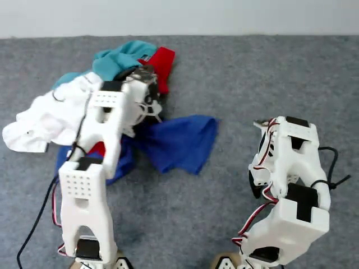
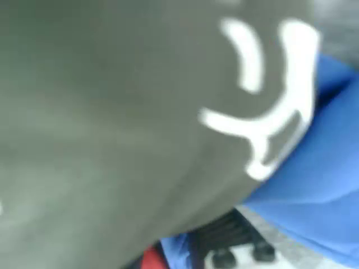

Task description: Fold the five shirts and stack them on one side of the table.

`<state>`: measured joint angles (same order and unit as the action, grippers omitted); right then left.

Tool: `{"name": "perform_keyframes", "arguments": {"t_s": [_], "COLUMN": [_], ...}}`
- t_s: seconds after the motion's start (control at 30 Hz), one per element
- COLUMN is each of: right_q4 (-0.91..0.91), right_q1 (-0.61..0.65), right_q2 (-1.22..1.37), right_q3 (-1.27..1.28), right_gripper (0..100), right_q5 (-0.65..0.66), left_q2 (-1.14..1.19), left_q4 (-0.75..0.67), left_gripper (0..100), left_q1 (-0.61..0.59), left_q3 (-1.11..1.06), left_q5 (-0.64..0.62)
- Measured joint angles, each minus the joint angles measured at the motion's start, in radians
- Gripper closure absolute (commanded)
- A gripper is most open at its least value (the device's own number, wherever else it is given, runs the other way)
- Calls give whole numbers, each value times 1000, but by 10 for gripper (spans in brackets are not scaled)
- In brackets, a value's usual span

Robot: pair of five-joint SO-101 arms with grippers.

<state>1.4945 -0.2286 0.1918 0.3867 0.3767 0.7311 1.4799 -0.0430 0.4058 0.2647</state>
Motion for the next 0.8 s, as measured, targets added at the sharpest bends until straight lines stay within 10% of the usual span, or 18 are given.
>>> {"name": "perform_keyframes", "arguments": {"t_s": [0.43, 0.8], "right_q4": [-34, -138], "right_q1": [37, 37], "right_q2": [0, 0], "right_q3": [0, 0], "right_gripper": [760, 758], "right_q5": [0, 0], "left_q2": [0, -58], "left_q4": [0, 219], "left_gripper": [987, 906], "left_q1": [-308, -133], "left_q3": [0, 135], "left_q5": [0, -78]}}
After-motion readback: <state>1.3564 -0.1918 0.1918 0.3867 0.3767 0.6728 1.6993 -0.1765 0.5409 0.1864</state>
